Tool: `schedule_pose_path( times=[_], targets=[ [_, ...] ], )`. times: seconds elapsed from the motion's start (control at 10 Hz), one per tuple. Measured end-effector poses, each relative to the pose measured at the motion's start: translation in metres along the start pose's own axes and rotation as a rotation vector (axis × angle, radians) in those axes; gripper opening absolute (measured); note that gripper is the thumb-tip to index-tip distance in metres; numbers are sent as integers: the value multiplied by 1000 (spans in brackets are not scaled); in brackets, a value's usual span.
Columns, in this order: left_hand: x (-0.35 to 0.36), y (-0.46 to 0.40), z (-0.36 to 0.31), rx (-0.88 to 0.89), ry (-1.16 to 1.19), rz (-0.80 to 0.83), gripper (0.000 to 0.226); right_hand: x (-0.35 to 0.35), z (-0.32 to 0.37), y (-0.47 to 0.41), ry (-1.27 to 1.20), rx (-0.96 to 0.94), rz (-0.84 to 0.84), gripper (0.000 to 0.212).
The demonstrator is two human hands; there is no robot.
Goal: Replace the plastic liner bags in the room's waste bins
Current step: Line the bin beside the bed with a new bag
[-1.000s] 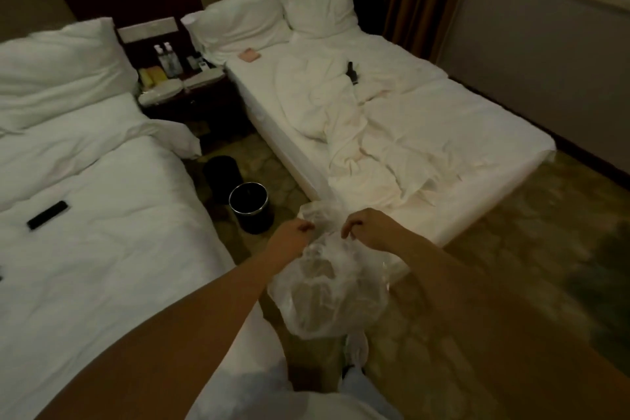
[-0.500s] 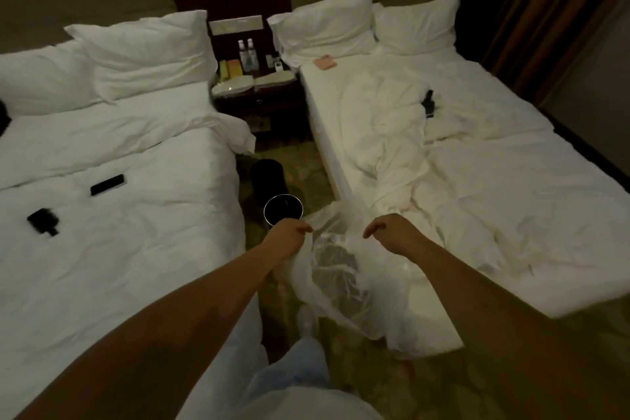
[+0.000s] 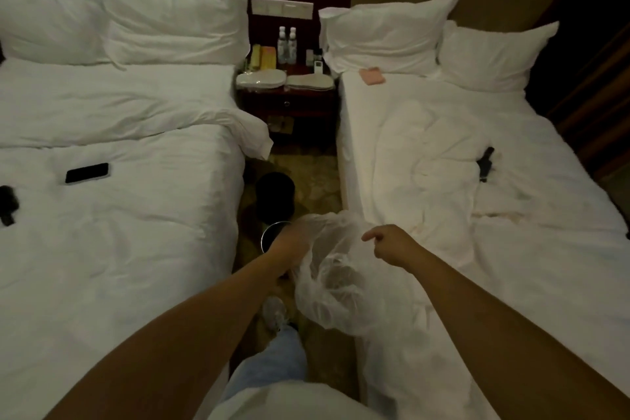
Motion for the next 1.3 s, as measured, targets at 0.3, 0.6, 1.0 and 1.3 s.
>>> schedule_pose_path(
  times=[0.3, 0.6, 1.0, 1.3],
  targets=[
    [-135, -110, -37, -190, 126, -77, 38, -25, 142, -172, 141, -120, 120, 49],
    [-205, -202, -22, -289, 146, -147, 43, -9, 256, -313, 188, -217, 290, 26],
    [-263, -285, -41, -690, 351, -598, 41, 16, 401, -493, 462, -567, 622, 20],
    [-228, -283, -21, -905, 486, -739, 57, 85, 430, -534, 640, -860, 710, 21]
  ],
)
Point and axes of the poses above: each hand's wrist, its own y-axis away from the middle knuckle, its own x-axis out of the palm, z = x × y, the point moved 10 cm from there along -y, towards the middle knuckle, and after that the axes turned 7 degrees about -z, right-handed, at the moved point
